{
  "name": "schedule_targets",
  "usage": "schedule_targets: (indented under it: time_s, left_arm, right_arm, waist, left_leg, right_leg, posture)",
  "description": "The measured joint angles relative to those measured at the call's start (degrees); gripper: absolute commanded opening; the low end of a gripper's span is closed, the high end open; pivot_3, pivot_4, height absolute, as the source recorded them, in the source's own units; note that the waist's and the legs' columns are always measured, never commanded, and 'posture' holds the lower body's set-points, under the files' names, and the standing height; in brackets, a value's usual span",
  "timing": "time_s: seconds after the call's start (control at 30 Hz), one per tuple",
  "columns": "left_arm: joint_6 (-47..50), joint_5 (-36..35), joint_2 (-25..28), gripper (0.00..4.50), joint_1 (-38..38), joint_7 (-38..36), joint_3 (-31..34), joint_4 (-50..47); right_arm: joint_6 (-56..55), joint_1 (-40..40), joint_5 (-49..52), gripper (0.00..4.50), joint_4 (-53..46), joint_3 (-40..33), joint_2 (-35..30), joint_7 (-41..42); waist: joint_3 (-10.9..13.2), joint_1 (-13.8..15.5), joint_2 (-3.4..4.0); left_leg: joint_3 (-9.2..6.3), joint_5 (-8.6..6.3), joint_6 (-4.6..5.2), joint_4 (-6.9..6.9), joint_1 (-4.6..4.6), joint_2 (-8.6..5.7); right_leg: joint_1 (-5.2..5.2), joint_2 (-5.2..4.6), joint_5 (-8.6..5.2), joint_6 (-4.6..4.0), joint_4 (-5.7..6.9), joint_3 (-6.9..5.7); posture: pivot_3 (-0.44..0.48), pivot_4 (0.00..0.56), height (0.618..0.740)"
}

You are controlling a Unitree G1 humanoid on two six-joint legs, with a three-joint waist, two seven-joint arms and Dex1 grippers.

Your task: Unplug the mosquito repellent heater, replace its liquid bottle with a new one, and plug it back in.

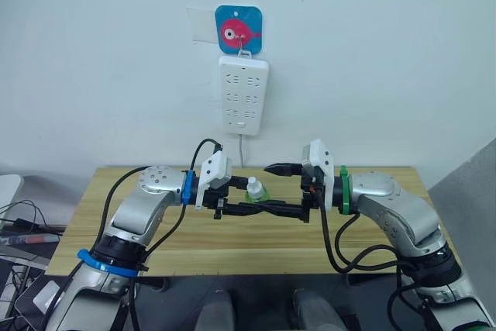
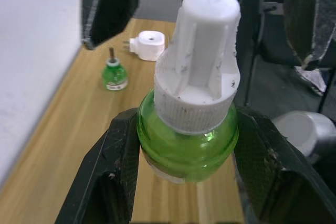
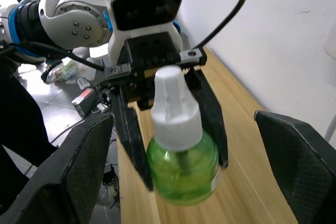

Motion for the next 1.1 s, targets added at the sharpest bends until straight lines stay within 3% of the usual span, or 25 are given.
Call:
schedule_targets:
  time_s: [0.07, 0.4, 0.7, 0.87, 1.1]
  left_arm:
    - [0.52, 0.0, 0.01, 2.24, -0.6, -0.5, 0.0, -0.01]
    - [2.06, -0.02, -1.02, 2.24, -1.48, -0.23, 0.0, 0.05]
    - [0.68, 0.32, -0.93, 2.24, -0.44, -1.1, -0.64, -0.27]
    - [-5.94, 2.52, -0.59, 2.24, 3.11, -4.01, -4.47, -1.48]
    - [-8.34, 3.69, -0.03, 2.24, 4.17, -4.22, -6.13, -2.42]
  right_arm:
    - [-0.1, 0.02, -0.15, 4.5, 0.0, 0.01, 0.45, -0.25]
    - [-2.57, 0.45, -2.23, 1.02, 0.07, 1.36, 0.73, 0.09]
    - [-4.39, -0.11, -2.38, 1.03, 1.61, 2.29, -0.8, 4.21]
    - [-13.44, -4.39, -4.52, 1.03, 9.99, 8.0, -4.75, 20.25]
    - [-26.17, -14.36, -8.11, 1.03, 26.08, 12.51, -1.98, 36.91]
  waist:
    - [0.0, -0.07, 0.0]
    - [0.0, -0.25, 0.0]
    - [0.0, -0.29, 0.0]
    - [0.0, -0.46, 0.0]
    - [-0.01, -0.44, -0.01]
  left_leg:
    - [0.0, 0.0, 0.0, 0.0, 0.01, 0.0]
    - [0.0, 0.0, 0.0, 0.01, 0.0, 0.0]
    - [0.02, 0.0, 0.0, 0.02, 0.01, -0.01]
    - [0.02, 0.0, 0.0, 0.03, 0.04, -0.01]
    - [-0.03, 0.0, 0.0, 0.07, 0.08, 0.01]
  right_leg:
    - [0.0, 0.0, 0.0, 0.0, 0.0, 0.0]
    - [0.0, 0.0, 0.0, 0.0, 0.01, 0.0]
    - [0.0, -0.01, 0.0, 0.0, 0.01, 0.02]
    - [0.02, 0.0, 0.01, -0.01, 0.03, 0.0]
    - [0.06, 0.01, 0.01, -0.01, 0.07, -0.03]
  posture:
    - [-0.034, 0.123, 0.74]
    - [-0.029, 0.121, 0.74]
    - [-0.032, 0.11, 0.74]
    - [-0.02, 0.109, 0.74]
    - [0.016, 0.114, 0.74]
